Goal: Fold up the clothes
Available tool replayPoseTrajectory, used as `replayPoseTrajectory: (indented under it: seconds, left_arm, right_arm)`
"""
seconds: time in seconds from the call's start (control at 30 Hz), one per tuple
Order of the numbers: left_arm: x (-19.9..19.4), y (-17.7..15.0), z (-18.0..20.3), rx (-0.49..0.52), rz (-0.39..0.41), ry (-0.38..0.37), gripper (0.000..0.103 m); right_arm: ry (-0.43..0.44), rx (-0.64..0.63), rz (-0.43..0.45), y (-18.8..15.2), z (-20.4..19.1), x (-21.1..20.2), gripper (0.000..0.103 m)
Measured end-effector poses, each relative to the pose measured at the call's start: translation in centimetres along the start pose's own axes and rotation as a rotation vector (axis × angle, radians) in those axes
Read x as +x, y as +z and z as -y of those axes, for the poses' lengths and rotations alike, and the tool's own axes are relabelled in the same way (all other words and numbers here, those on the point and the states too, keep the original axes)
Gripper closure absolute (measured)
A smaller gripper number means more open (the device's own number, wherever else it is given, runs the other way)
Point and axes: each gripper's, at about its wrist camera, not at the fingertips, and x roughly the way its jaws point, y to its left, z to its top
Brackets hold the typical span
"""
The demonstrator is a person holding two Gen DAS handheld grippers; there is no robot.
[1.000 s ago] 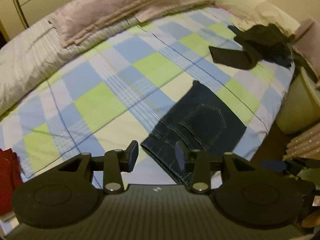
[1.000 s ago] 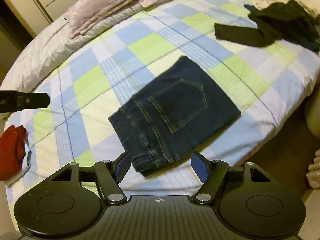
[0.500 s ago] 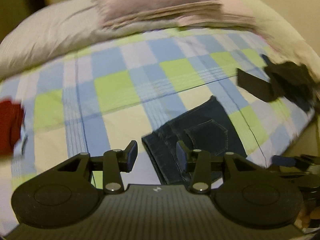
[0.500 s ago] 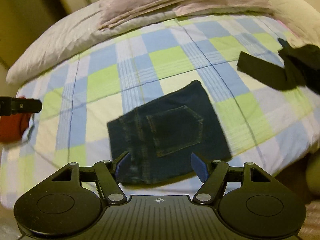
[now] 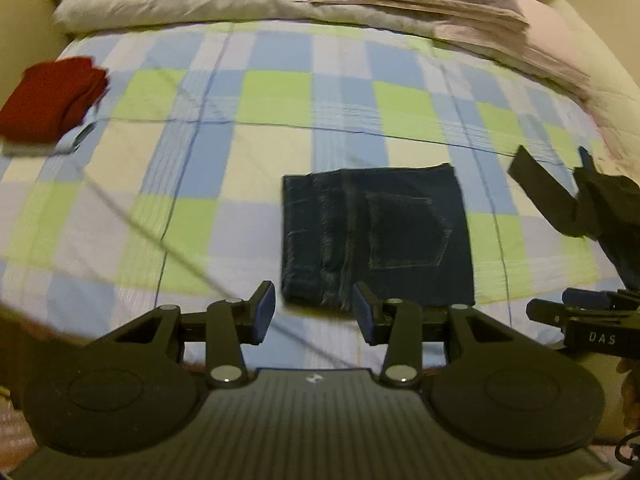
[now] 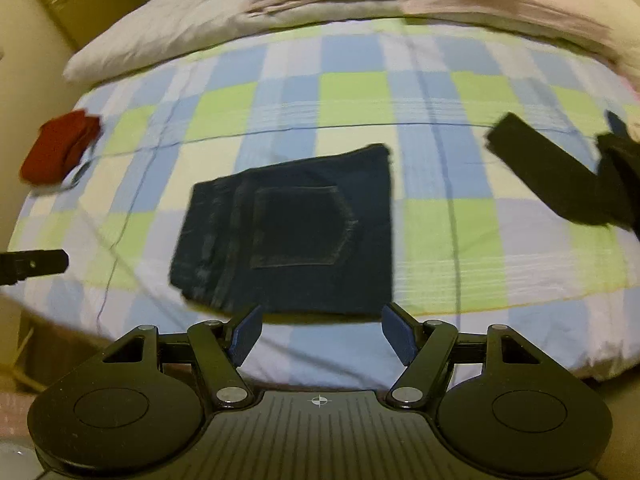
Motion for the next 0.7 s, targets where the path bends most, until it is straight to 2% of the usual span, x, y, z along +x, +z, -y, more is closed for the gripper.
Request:
replayPoseTrajectory:
  seconds: [0.13, 0.37, 0.53, 0.6, 0.7]
  left_arm:
    - [-0.8, -0.2, -0.2, 0.003, 0.015, 0.003, 0.065]
    - [-2.2, -0.3, -0.8, 0.095, 0.034, -0.022, 0.064]
    - [-3.6, -0.3, -3.3, 0.171, 0.055, -0.025, 0.062]
    - [-4.2, -0.4, -4.7, 0.198, 0.070, -0.038, 0.058]
    - [-4.2, -0.7, -6.7, 0.235, 0.062, -0.051, 0.057]
  right_arm:
    - [0.023, -0.054, 0.019, -0.7, -1.2, -0.4, 0.033]
    - [0.002, 0.090, 0.058, -2.0, -0.8, -1.7, 0.033]
    - [-0.032, 0.151, 0.069, -3.6, -3.8, -1.9, 0.033]
    - [-0.029, 0.190, 0.076, -4.4, -5.2, -1.8, 0.033]
    - [-0.011, 0.251, 0.092, -5.9, -7.3, -1.7, 0.033]
